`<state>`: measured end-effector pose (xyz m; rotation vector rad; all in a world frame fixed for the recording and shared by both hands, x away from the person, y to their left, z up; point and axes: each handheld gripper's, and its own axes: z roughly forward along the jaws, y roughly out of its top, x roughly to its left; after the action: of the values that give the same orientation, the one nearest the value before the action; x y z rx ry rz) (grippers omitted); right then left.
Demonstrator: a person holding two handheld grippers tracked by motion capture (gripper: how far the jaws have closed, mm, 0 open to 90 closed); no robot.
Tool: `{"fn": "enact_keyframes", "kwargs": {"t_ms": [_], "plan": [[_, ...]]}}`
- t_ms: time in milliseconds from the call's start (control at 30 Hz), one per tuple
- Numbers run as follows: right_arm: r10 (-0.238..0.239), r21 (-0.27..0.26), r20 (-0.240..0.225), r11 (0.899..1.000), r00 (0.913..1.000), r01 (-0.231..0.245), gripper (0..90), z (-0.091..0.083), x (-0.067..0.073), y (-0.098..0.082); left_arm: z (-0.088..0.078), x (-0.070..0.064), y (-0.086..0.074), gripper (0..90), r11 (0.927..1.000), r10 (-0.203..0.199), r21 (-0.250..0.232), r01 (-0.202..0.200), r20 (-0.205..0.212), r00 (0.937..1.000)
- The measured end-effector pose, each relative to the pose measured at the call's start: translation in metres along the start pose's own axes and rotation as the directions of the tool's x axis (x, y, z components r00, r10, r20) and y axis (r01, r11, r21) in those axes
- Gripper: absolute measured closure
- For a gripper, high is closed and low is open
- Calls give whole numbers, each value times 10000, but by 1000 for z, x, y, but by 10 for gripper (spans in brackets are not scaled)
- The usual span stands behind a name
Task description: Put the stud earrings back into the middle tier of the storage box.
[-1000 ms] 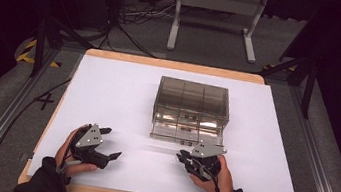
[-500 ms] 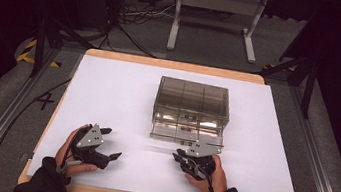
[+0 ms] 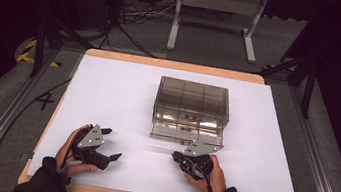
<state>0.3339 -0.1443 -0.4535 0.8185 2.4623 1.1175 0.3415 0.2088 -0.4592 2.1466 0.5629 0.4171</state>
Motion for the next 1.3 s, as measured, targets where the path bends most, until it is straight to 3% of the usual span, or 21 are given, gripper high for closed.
{"fn": "enact_keyframes", "kwargs": {"t_ms": [500, 933, 1300], "plan": [[-228, -163, -314, 9996, 9992, 223, 869, -5, 6, 2, 0, 0, 0, 122, 10000, -22, -10, 22, 10, 10000], [-667, -682, -262, 9956, 9974, 648, 869, -25, 9, 13, 0, 1, 0, 121, 10000, -61, -37, 61, 10, 10000], [-737, -1088, -228, 9915, 9970, 708, 869, -43, 7, 22, 0, 1, 0, 118, 9999, -94, -57, 94, 22, 10000]]}}
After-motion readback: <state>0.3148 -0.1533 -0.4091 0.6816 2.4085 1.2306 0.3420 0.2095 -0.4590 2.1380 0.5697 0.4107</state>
